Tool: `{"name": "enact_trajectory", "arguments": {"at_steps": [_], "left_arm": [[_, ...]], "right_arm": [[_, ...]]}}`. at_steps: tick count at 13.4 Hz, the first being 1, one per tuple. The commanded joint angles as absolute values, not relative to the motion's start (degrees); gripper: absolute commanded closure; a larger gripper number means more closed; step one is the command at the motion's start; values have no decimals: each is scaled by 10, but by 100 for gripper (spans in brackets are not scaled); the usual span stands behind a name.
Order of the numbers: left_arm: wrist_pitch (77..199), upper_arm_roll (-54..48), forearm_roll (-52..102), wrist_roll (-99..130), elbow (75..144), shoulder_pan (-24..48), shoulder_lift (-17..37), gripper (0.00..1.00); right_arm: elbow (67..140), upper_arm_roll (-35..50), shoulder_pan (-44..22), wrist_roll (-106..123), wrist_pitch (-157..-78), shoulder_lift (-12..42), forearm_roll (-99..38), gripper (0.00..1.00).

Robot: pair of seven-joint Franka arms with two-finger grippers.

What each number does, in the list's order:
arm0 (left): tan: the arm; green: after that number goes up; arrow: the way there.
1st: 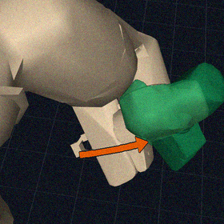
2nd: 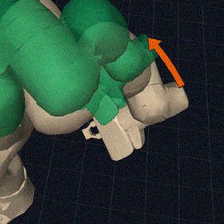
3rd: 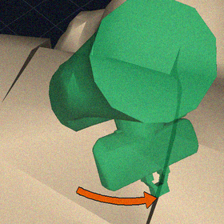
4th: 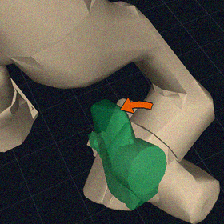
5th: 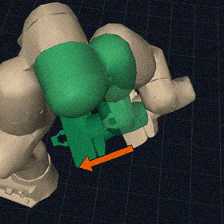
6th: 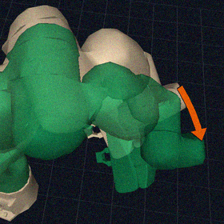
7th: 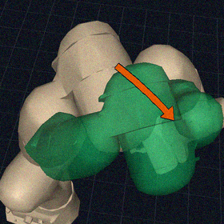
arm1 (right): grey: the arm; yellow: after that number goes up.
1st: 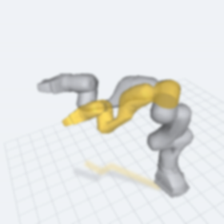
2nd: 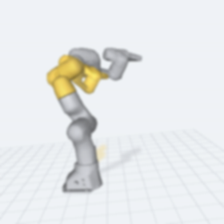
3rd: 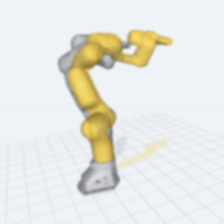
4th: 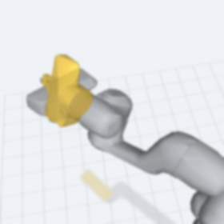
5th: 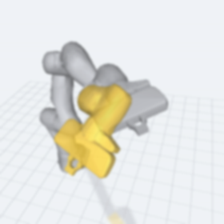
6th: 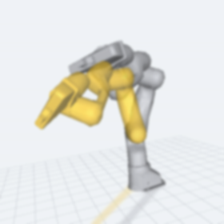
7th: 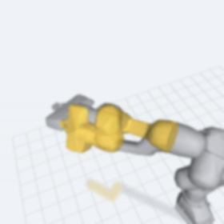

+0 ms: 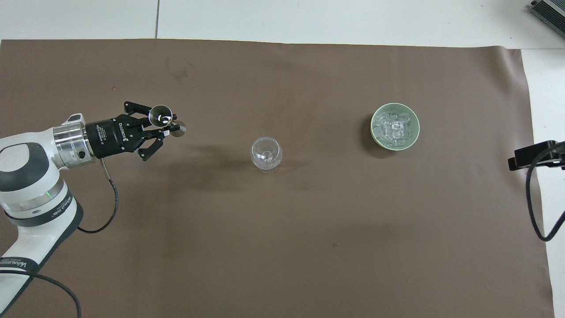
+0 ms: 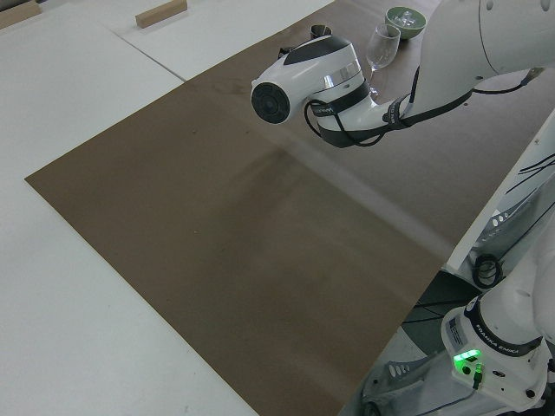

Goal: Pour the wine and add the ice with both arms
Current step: 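Carry the silver cup with the left gripper over the clear cup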

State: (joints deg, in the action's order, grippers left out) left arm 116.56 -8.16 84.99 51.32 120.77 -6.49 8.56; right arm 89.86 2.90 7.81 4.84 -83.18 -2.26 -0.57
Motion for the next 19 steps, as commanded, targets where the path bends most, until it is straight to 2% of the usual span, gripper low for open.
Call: {"name": "enact_trajectory", "arguments": {"at_steps": [1,10,19], "left_arm": [[1205,-75,844,547,1238,-24,41,100],[1325,-75,844,604,1253,78,23,100],[1358,-74,841,627,1254,113,10,100]], "right_arm": [[901,31,82,55,-829,-29,-8,0],[901,31,82,55,-829,-29,-8,0],[901,31,82,55,-829,-29,-8,0]]}}
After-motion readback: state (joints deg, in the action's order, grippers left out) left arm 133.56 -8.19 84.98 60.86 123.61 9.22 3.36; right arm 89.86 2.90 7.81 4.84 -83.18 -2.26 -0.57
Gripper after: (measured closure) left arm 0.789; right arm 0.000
